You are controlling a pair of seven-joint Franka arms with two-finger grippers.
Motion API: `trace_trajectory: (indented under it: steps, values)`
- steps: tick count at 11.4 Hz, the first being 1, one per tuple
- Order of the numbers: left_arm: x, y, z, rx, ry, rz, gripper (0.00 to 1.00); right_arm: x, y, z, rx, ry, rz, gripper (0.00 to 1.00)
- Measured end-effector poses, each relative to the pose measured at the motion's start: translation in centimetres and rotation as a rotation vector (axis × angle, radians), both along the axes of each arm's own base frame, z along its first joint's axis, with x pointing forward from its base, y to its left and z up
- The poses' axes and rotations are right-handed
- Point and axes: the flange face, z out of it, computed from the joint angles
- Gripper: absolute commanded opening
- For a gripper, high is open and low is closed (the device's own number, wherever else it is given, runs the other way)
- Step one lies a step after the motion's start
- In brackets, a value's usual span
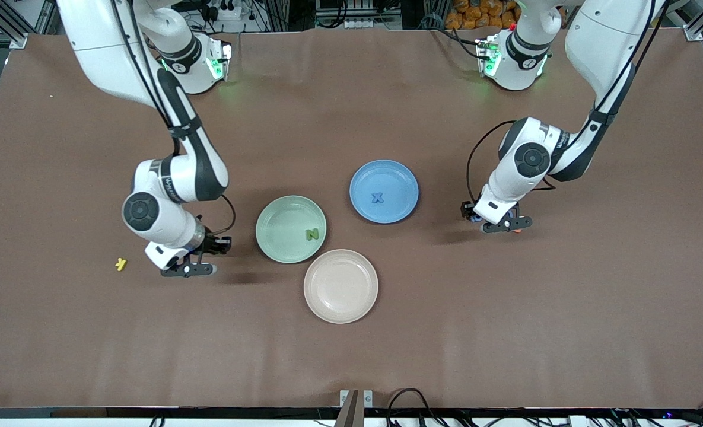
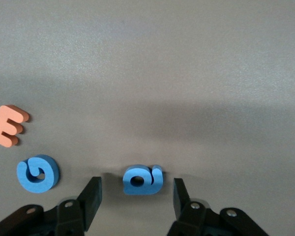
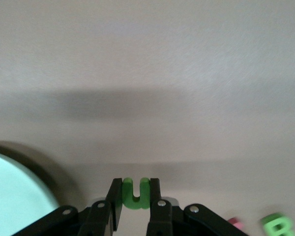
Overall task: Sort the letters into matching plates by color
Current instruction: 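Place u on green plate with the right gripper while the left gripper grasps a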
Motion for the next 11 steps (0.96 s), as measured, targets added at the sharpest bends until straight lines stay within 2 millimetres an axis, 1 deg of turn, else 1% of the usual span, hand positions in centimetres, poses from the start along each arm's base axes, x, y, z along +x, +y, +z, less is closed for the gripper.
trace_trajectory:
  steps: [2, 3, 5, 6, 8, 9, 10, 11]
  values:
    - [0.0, 0.0, -0.1, -0.001, 0.002, 0.0, 0.63, -0.7, 3.5, 0.3, 0.013, 0.008, -0.132, 0.22]
    - [-0.1, -0.1, -0.3, -0.001, 0.004, -0.001, 0.6, -1.2, 5.2, 0.3, 0.019, 0.014, -0.18, 0.22]
    - [-0.1, -0.1, -0.6, -0.002, 0.008, -0.001, 0.59, -2.5, 8.6, 0.4, 0.022, 0.034, -0.25, 0.23]
    - [-0.1, -0.1, -0.7, -0.003, 0.008, -0.001, 0.55, -3.2, 10.4, 0.4, 0.022, 0.043, -0.296, 0.23]
    - [0.0, -0.1, -0.8, -0.006, 0.007, 0.0, 0.3, -4.7, 13.5, 0.4, 0.018, 0.054, -0.377, 0.24]
    - [0.1, -0.2, -0.9, -0.009, 0.005, 0.001, 0.17, -5.4, 14.7, 0.4, 0.015, 0.058, -0.396, 0.26]
    - [0.2, -0.1, -0.9, -0.009, 0.003, 0.001, 0.01, -5.8, 15.6, 0.4, 0.012, 0.06, -0.406, 0.69]
    - [0.3, -0.1, -0.7, -0.008, -0.001, 0.002, 0.0, -6.1, 16.0, 0.4, 0.011, 0.062, -0.408, 1.0]
